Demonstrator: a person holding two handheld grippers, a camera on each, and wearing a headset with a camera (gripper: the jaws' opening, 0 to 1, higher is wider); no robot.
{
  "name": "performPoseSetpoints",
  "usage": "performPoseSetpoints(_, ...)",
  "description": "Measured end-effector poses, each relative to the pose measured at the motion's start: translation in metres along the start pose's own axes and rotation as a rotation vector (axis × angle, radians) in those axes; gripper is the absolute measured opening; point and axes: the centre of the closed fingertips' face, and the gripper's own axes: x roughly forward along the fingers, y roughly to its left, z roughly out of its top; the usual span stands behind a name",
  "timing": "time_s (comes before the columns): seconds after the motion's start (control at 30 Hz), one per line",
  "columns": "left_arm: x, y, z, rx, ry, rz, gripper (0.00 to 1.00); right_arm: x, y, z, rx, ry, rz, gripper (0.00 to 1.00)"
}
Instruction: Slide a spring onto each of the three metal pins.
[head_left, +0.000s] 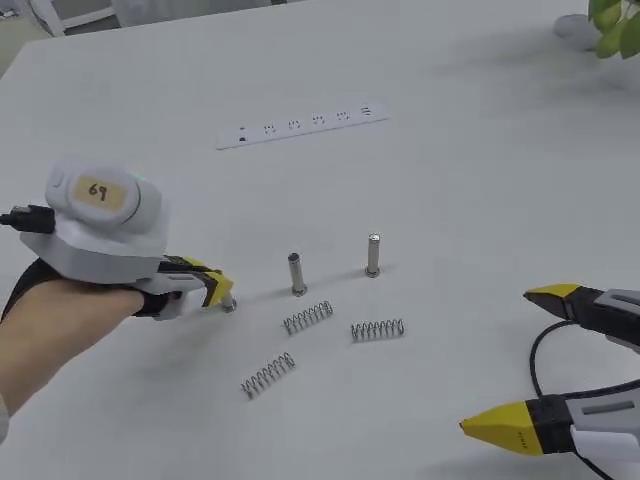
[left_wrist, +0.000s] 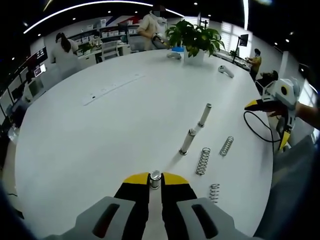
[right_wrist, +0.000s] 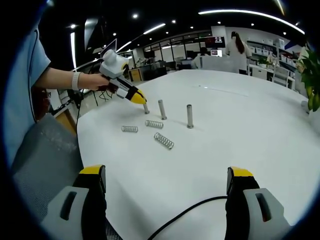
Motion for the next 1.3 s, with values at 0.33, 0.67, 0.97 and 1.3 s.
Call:
performPoseSetpoints(0.33, 0.002, -0.002, 0.000, -0.008, 0.002, -0.007, 0.06, 0.000, -0.001, 0.000, -0.001, 0.000, 0.000, 1.00)
performPoseSetpoints(0.67, 0.002, -0.003, -0.002, -0.009, -0.002, -0.004, 0.20, 0.000, -0.001, 0.000, -0.003, 0.000, 0.001, 1.00)
performPoseSetpoints(0.97, 0.001, -0.001, -0.006, -0.012, -0.012, 0.012, 0.42, 0.001, 0.001, 0.000, -0.004, 0.003, 0.002, 1.00)
performPoseSetpoints(1.3, -0.001, 0.002, -0.016, -0.024, -0.007, 0.022, 0.69, 0.002, 0.002, 0.001, -0.011, 0.005, 0.005, 1.00)
